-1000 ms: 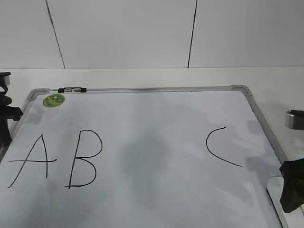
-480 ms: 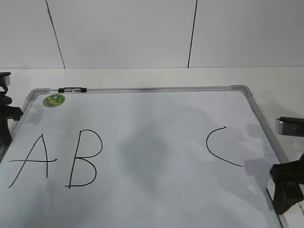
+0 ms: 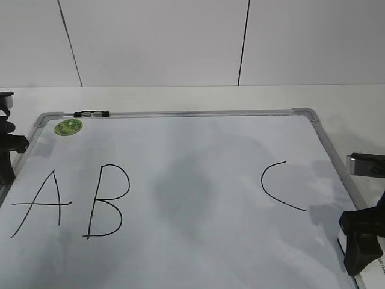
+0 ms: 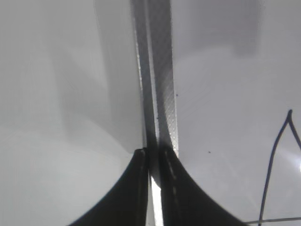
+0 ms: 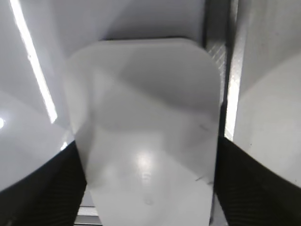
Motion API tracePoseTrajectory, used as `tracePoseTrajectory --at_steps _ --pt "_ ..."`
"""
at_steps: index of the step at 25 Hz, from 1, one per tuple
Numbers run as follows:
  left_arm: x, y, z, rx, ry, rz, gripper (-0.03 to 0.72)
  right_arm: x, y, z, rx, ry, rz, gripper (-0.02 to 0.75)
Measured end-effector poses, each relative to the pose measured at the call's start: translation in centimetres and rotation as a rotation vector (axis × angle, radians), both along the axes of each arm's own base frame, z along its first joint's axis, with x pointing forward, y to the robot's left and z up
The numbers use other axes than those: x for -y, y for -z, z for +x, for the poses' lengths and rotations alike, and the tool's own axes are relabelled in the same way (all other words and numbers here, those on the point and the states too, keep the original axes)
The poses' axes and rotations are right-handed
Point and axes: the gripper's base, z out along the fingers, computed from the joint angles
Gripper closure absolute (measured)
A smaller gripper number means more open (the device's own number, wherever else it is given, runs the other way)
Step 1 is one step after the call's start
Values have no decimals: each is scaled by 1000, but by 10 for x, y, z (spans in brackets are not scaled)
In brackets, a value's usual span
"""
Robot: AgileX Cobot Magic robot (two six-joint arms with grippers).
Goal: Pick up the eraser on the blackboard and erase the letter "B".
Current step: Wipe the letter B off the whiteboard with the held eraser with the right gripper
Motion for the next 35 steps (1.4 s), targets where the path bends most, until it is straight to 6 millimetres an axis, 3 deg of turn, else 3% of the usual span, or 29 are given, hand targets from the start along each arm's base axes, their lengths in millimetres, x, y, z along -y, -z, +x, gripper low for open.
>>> tracePoseTrajectory --at_steps 5,12,28,35 --pt "0 0 0 2 0 0 666 -1 1 1 -5 4 4 146" --pt "0 0 0 2 -1 0 666 -1 1 0 -11 3 4 176" --pt "0 0 0 4 -3 -3 666 0 1 0 -17 -3 0 180" --pt "0 0 0 4 -3 -3 667 -1 -8 10 6 -14 -6 180"
